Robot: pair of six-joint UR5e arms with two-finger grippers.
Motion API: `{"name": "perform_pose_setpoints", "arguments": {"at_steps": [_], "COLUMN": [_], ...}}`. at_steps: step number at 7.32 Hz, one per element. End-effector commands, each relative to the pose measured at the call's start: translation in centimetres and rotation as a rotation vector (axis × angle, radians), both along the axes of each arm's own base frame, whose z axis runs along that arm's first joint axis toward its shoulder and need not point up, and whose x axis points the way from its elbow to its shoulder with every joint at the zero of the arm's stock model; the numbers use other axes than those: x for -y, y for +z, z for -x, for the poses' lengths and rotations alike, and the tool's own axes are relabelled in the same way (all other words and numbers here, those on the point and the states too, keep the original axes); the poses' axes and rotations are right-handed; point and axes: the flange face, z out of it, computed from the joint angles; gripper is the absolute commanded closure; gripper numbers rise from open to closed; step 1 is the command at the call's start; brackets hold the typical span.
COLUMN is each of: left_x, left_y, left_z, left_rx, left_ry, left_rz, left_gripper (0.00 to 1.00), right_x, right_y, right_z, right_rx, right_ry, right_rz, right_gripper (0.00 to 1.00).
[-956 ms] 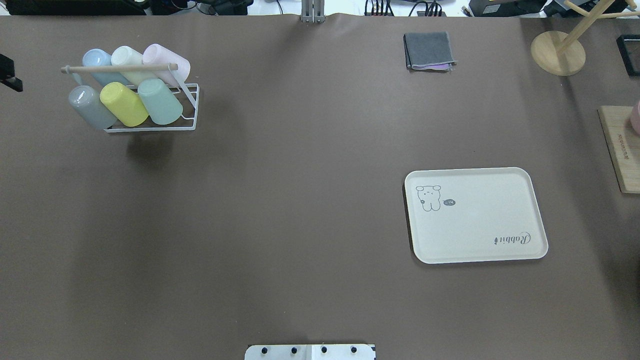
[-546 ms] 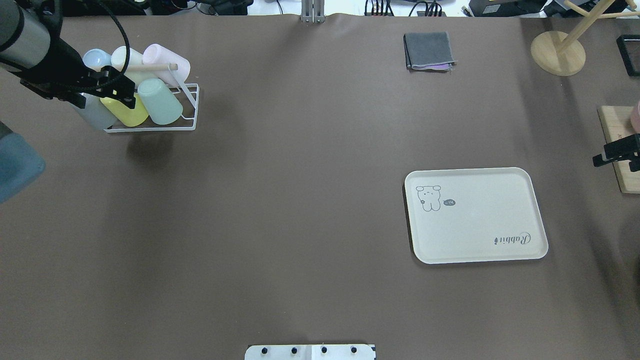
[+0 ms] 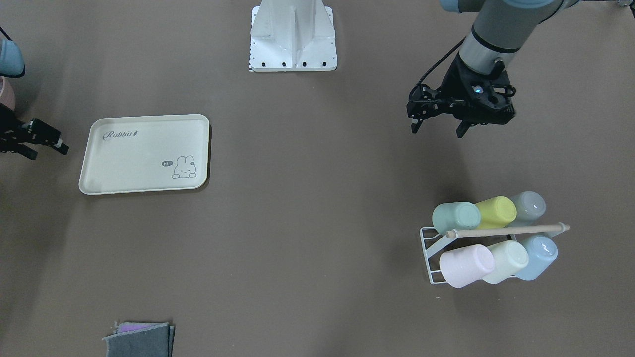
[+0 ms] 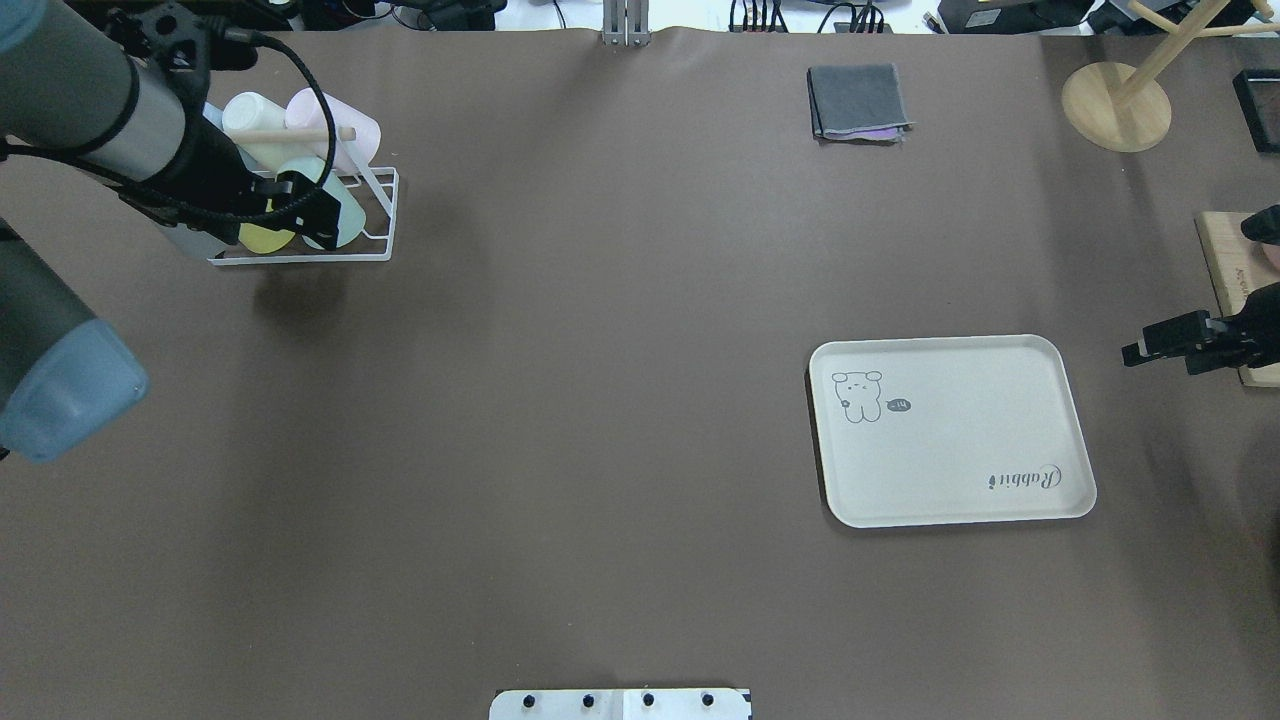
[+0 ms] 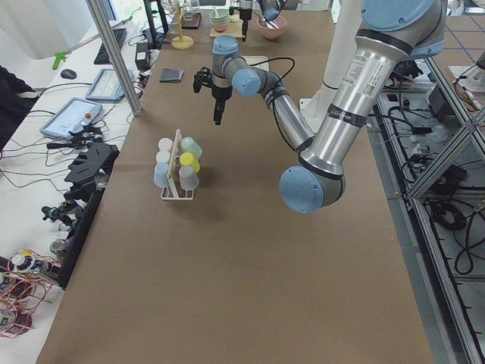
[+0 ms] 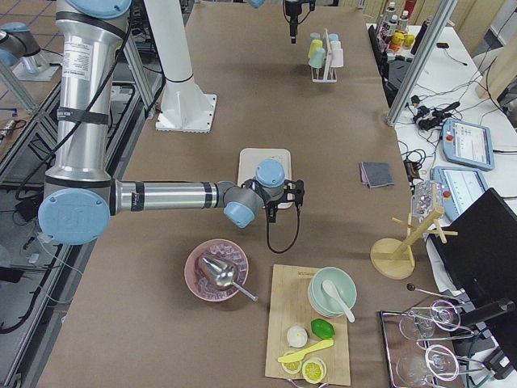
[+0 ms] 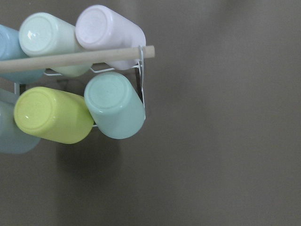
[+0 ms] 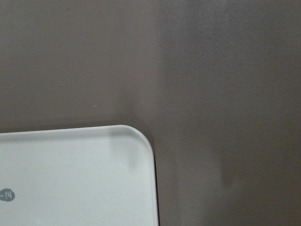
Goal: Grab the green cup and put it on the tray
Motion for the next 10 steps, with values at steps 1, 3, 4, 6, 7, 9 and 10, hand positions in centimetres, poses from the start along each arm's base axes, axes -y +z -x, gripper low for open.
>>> {"name": "perform_pose_setpoints", "arguments": {"at_steps": [1, 3, 4, 6, 7, 9, 10], "left_x": [-0.3, -1.7, -3.7, -5.2, -4.8, -6.9, -6.9], "left_y": [-1.0, -1.7, -1.4, -0.5, 0.2, 1.7, 3.0], "left_z": [-1.0, -4.0, -7.3, -10.1, -9.6, -12.3, -13.0], "left_rx": [0.021, 0.204, 0.304, 0.583, 0.739, 1.072, 1.226], "left_ry": [0.181, 0.423, 0.494, 0.696, 0.789, 0.932, 1.039], "left_rz": [-0.246, -0.681, -0.807, -1.111, -1.231, -1.379, -1.418], "left_gripper": [0.01, 0.01, 0.01, 0.01, 0.01, 0.01, 0.01], "right_x": [-1.2, -1.7, -1.7, -1.5, -1.3, -1.3, -1.3], "right_y": [0.8, 1.3, 1.3, 1.5, 1.5, 1.5, 1.6], "right_z": [3.1, 4.2, 4.3, 5.1, 5.2, 5.3, 5.3], "right_rx": [0.001, -0.014, -0.016, -0.020, -0.019, -0.018, -0.019], "right_ry": [-0.007, -0.022, -0.026, -0.035, -0.035, -0.037, -0.037], "right_rz": [-0.010, -0.014, -0.021, -0.018, -0.021, -0.022, -0.021], "right_gripper": [0.05, 0.13, 0.24, 0.28, 0.28, 0.41, 0.49]}}
